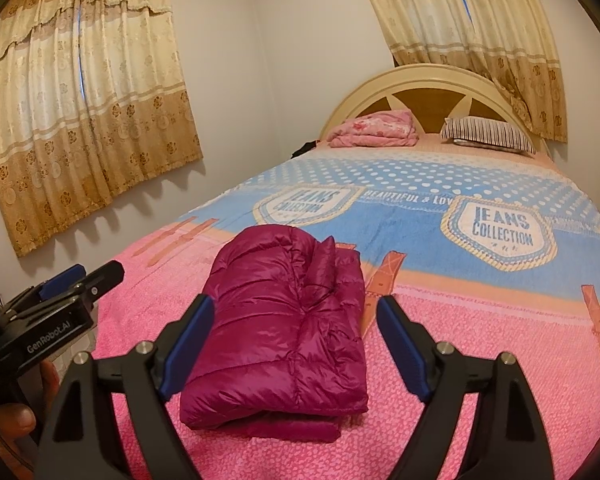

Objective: Fold large clothes

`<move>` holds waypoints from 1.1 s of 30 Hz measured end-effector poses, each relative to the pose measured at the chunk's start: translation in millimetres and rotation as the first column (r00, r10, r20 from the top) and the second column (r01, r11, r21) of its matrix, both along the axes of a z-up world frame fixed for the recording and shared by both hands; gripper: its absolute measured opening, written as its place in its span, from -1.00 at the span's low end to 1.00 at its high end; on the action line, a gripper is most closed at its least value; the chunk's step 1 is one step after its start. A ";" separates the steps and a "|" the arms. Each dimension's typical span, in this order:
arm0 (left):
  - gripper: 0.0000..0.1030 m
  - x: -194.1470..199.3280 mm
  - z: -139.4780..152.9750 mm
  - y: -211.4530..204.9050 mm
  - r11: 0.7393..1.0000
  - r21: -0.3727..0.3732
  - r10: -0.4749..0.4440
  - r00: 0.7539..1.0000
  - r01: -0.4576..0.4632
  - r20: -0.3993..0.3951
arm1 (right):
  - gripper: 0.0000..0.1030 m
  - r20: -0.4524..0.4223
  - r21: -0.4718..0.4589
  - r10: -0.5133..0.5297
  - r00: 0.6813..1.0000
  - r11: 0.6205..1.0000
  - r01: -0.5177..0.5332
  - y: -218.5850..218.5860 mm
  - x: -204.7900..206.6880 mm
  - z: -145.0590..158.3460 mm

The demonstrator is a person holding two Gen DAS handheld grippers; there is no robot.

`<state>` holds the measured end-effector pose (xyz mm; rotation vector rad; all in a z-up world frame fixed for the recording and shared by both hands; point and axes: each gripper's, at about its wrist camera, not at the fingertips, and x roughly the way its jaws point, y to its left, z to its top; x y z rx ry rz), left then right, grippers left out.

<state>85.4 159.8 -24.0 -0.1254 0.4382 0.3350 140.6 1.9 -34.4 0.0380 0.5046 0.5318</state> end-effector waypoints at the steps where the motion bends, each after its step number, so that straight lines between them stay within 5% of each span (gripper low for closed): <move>1: 0.44 0.3 -0.3 -0.5 1.000 0.000 0.000 1.000 0.000 -0.001 | 0.66 -0.001 0.001 0.000 1.000 1.000 0.000 -0.3 -0.3 -0.2; 33: 0.55 -0.2 1.6 0.1 1.000 -0.014 0.007 1.000 -0.007 0.007 | 0.66 -0.002 0.005 -0.002 1.000 1.000 0.002 1.0 -2.8 -2.0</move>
